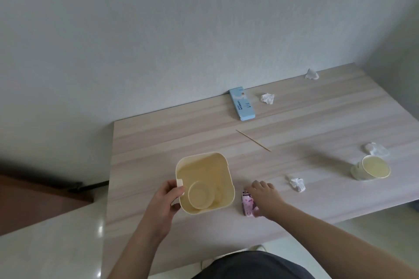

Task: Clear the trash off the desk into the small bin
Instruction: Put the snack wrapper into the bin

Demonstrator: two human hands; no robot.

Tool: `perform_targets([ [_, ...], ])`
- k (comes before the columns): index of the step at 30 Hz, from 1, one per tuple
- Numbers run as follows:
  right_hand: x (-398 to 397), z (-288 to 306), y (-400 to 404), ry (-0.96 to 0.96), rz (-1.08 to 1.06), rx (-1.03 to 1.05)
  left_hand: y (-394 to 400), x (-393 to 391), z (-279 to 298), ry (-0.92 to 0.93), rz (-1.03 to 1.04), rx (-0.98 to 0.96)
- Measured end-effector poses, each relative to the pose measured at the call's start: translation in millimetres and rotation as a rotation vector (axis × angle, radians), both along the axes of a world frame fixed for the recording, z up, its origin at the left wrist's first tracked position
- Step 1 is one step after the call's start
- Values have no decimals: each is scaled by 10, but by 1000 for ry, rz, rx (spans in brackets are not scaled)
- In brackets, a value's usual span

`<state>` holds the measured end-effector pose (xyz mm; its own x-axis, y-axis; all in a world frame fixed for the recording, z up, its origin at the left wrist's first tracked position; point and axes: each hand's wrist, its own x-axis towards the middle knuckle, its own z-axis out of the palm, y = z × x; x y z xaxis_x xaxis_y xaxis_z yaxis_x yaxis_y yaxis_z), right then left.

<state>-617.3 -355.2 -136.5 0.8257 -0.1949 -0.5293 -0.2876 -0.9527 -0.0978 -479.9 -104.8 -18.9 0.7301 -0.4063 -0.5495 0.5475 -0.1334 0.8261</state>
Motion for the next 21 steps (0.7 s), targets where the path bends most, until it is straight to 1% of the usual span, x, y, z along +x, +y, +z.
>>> perform_targets([
  [4,-104,13,-12,19,-112,43,-2,-40,-28,-1,-5,12],
  [7,-161,163,7,-10,-282,175,-4,-67,-34,4,-11,2],
  [9,-185,334,15,-143,-465,305,3,-68,-28,11,-15,-3],
  [11,-196,577,7,-360,-616,356,18,-56,-26,15,-21,-13],
  [13,-184,890,15,-575,-697,350,30,-45,-19,17,-29,-20],
  [16,-122,1395,87,-799,-760,400,36,-41,-1,15,-61,-22],
  [18,-70,1655,178,-834,-768,434,35,-47,4,15,-84,-27],
  [21,3,1883,384,-769,-737,520,31,-57,19,15,-105,-38],
])
